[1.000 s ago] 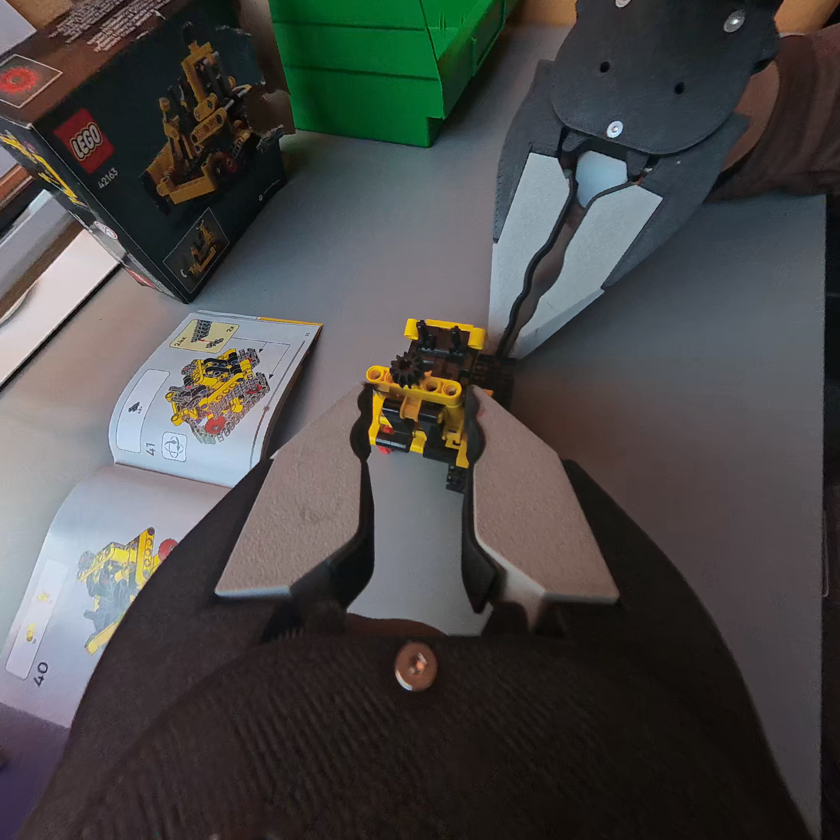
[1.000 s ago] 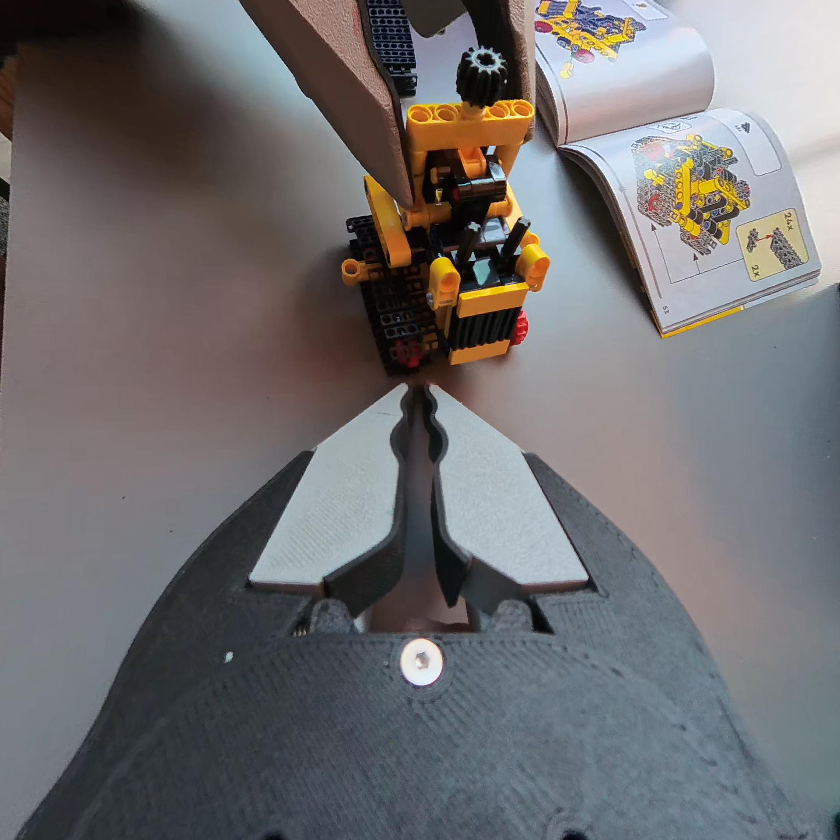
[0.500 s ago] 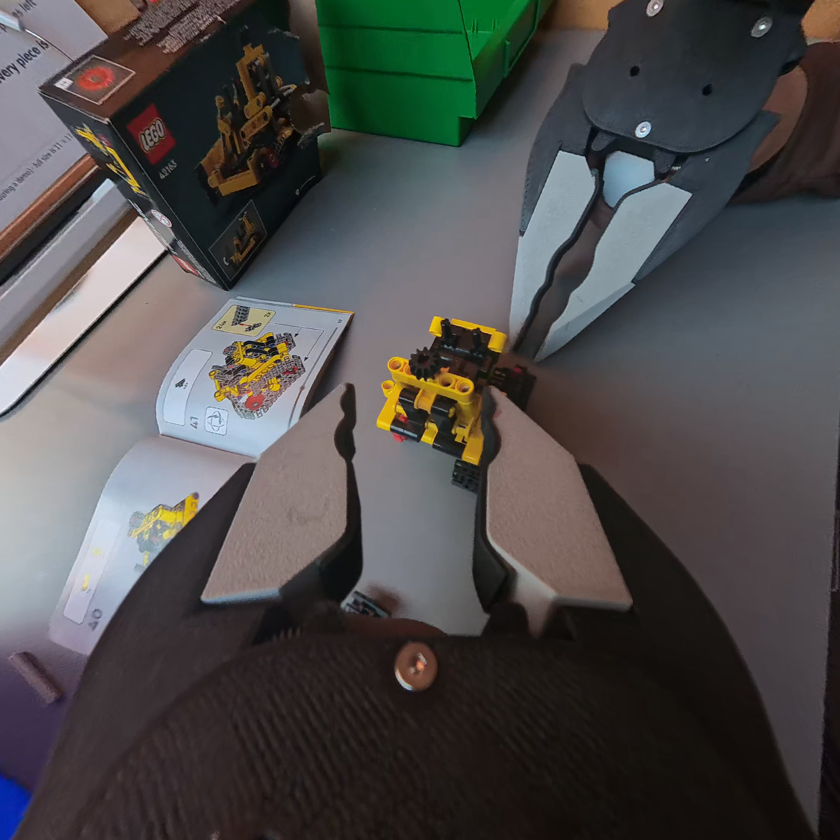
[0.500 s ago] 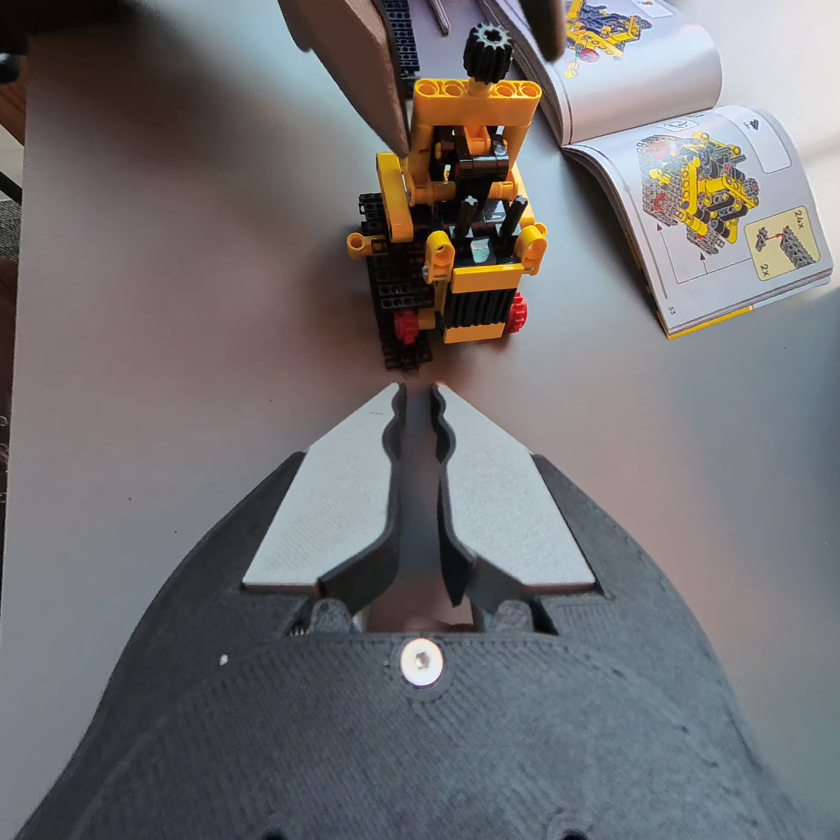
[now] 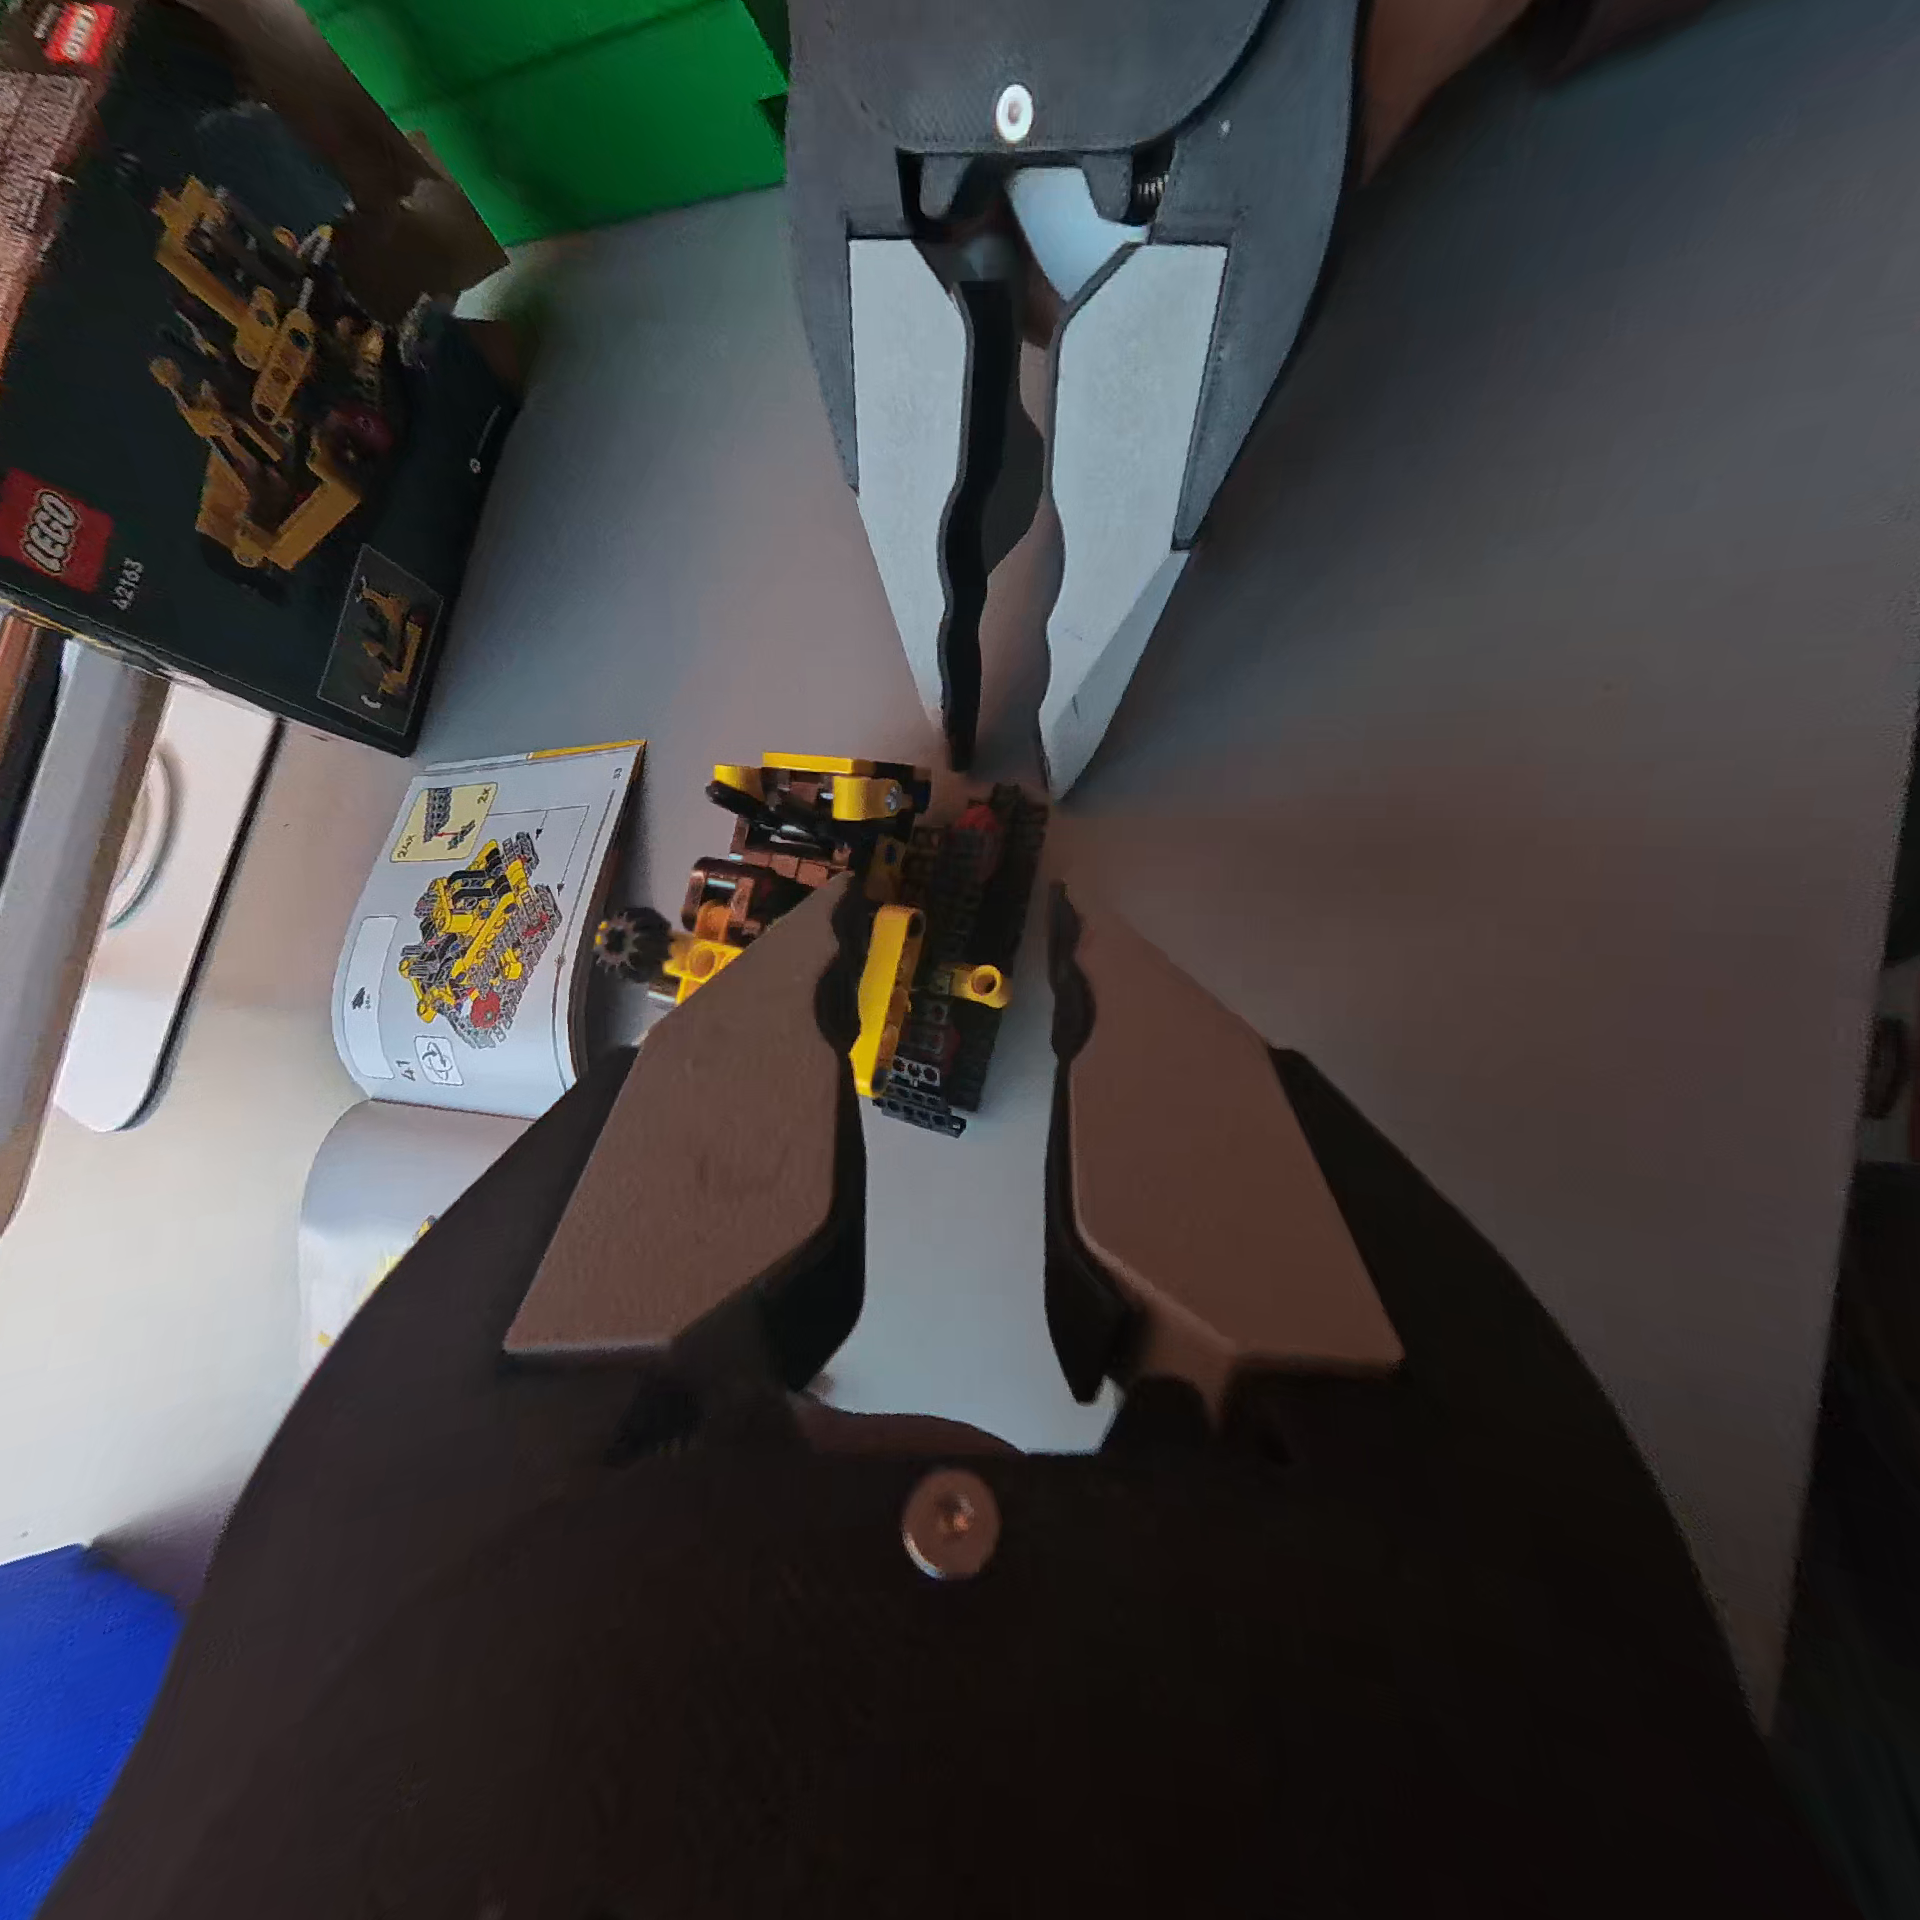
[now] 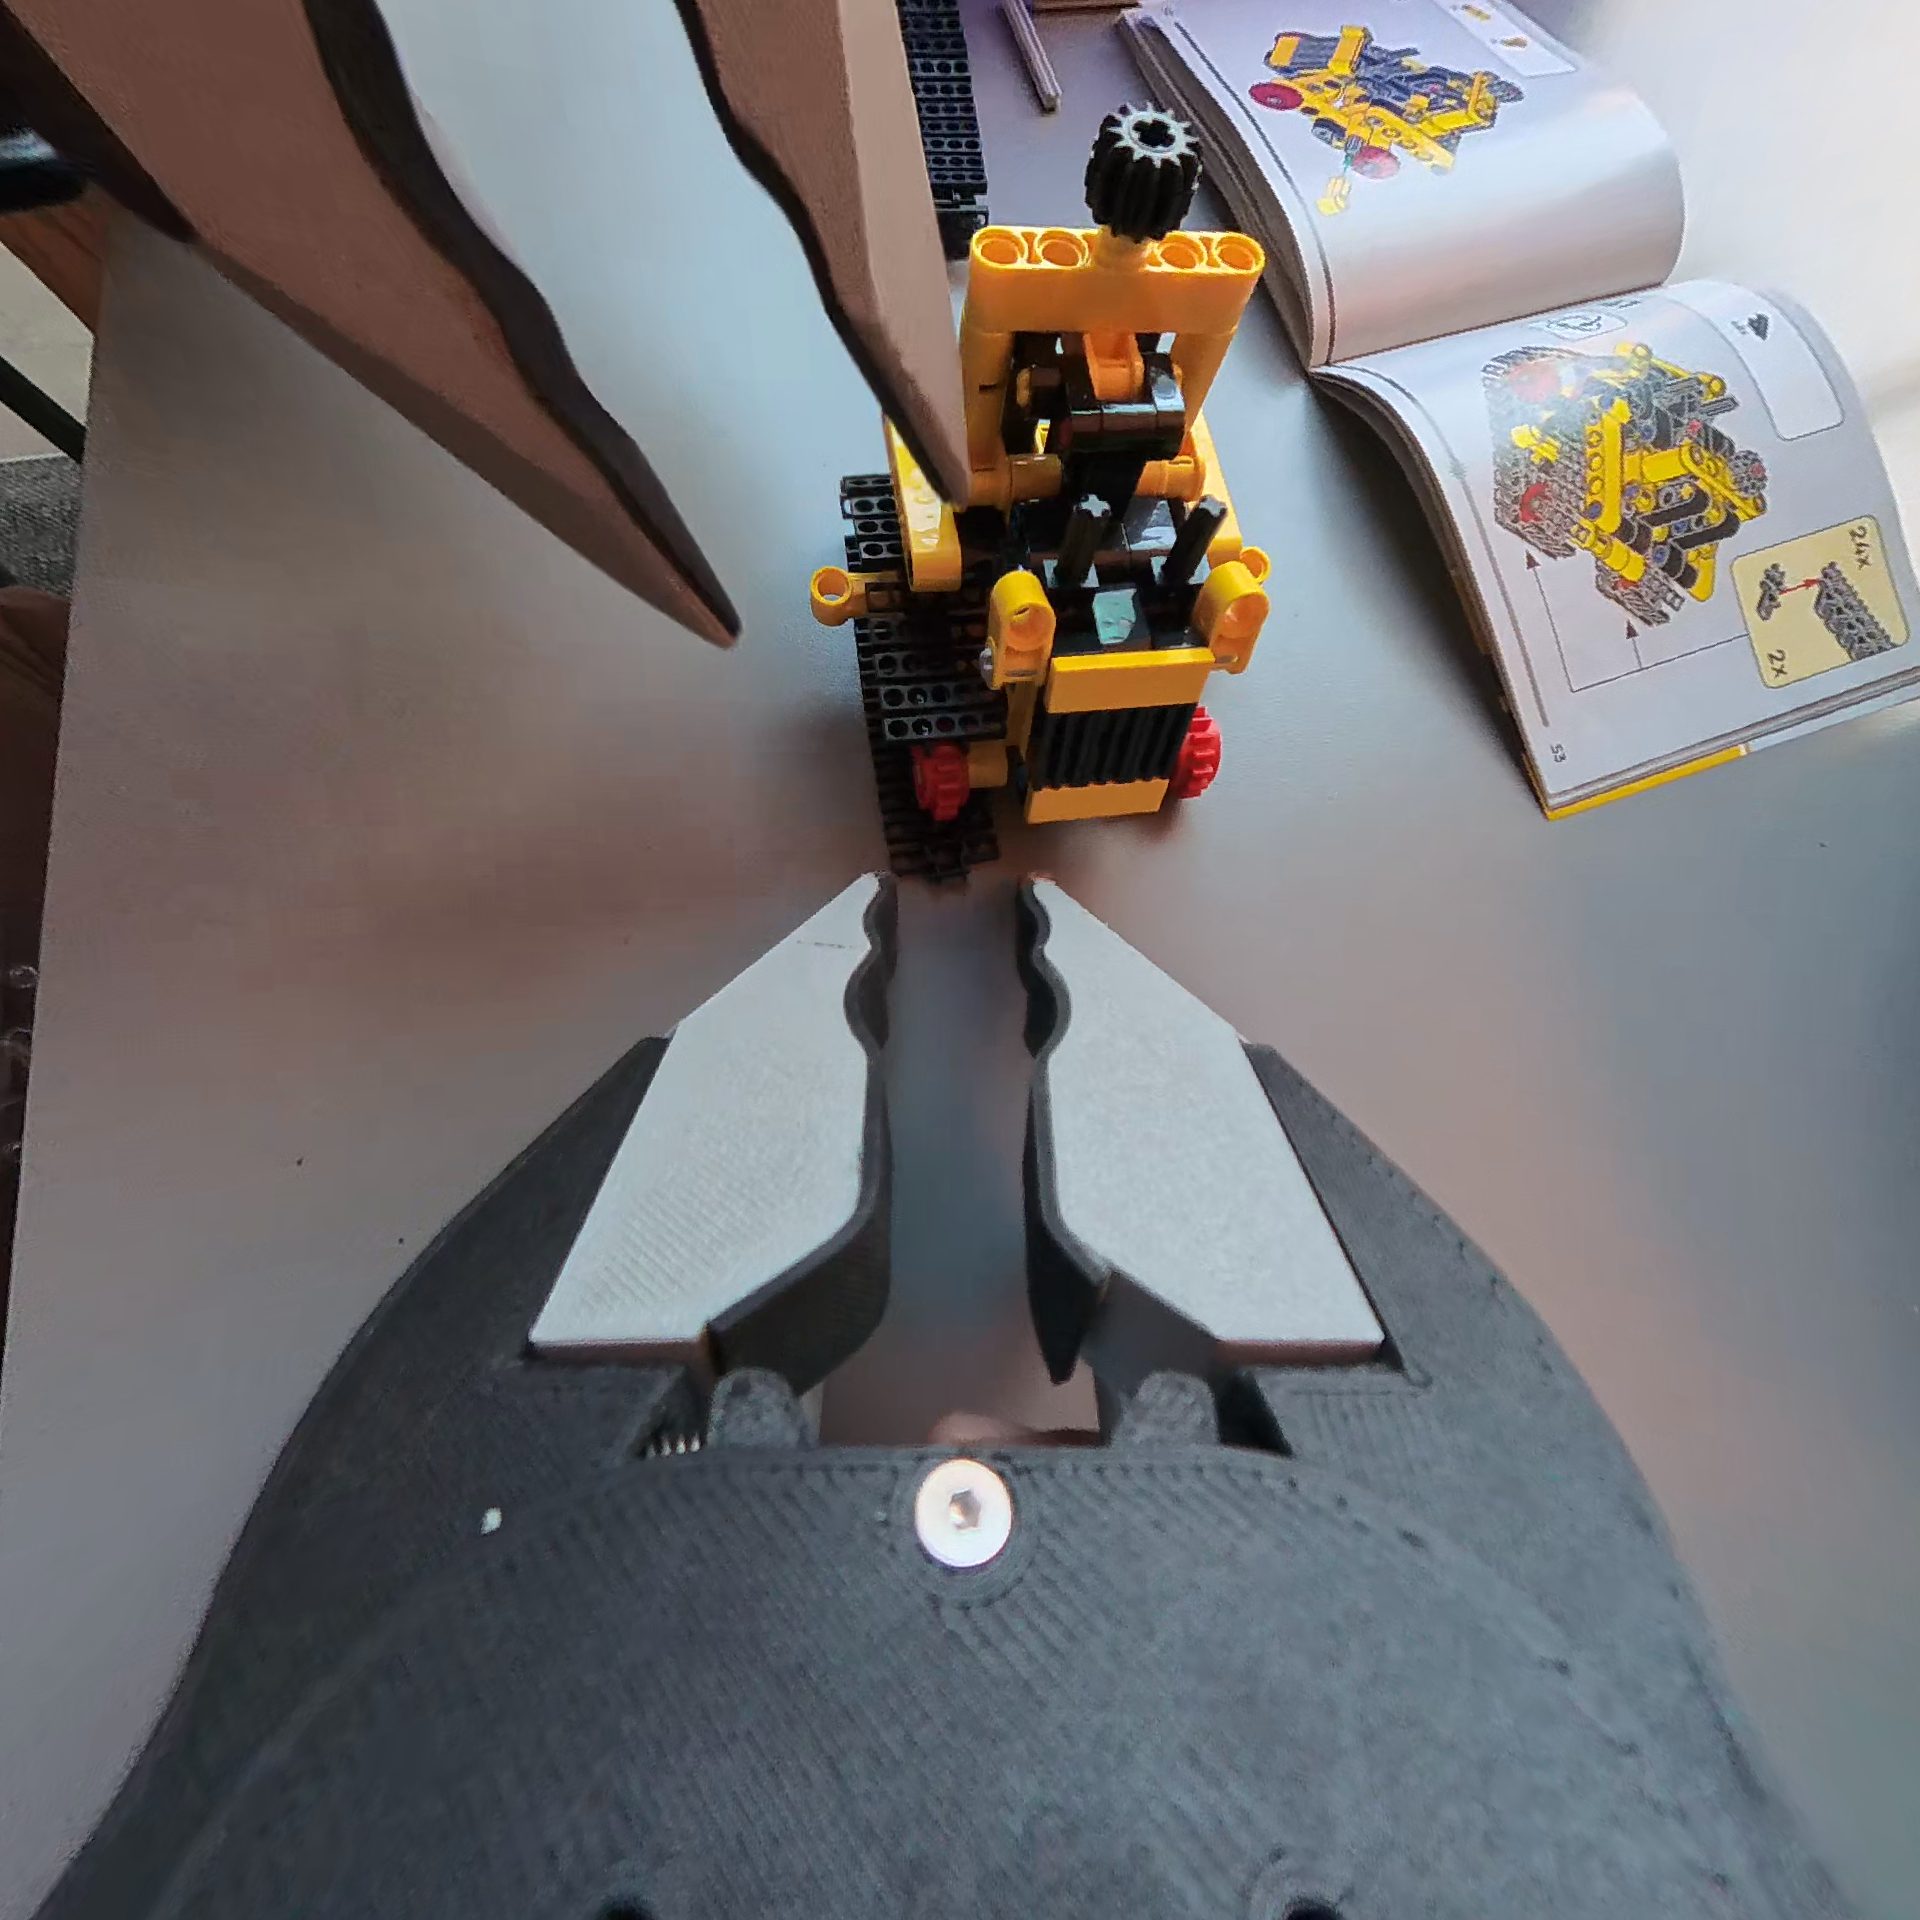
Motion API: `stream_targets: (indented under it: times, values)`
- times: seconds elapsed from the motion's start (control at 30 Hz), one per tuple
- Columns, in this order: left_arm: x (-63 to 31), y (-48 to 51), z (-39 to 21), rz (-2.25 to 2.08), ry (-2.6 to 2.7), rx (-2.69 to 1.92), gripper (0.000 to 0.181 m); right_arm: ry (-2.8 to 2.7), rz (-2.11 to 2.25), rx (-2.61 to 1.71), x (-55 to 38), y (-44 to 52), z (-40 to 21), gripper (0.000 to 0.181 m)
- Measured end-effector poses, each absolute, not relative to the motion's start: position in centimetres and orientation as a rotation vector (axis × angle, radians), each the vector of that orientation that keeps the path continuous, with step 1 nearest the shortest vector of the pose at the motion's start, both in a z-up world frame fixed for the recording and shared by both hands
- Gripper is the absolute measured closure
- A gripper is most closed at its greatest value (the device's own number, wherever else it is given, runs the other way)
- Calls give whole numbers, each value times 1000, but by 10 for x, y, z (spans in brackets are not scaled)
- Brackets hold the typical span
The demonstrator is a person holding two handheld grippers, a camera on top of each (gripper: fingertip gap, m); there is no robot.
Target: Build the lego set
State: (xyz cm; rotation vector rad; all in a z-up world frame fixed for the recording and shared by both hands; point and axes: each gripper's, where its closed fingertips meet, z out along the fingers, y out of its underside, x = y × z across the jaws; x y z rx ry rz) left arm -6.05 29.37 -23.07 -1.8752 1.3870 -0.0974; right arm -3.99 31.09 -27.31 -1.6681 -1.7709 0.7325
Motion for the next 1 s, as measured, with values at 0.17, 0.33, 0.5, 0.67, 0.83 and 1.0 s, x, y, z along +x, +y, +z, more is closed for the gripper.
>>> stream_targets:
  times: [0.17, 0.33, 0.5, 0.67, 0.83, 1.0]
  values:
    - [-49, 295, -241, -13, 1429, -1851, 156, -1783, 758, -1672, -41, 310, -274, 162]
    - [-50, 303, -250, 153, 1477, -1829, 161, -1791, 776, -1671, -42, 310, -273, 162]
    - [-58, 311, -260, 274, 1507, -1830, 165, -1793, 780, -1670, -43, 311, -274, 164]
    - [-58, 313, -260, 289, 1505, -1817, 169, -1802, 781, -1659, -45, 310, -274, 168]
    - [-59, 314, -260, 285, 1506, -1804, 170, -1814, 787, -1651, -46, 309, -274, 171]
    - [-59, 313, -260, 294, 1504, -1786, 169, -1818, 798, -1645, -45, 308, -273, 171]
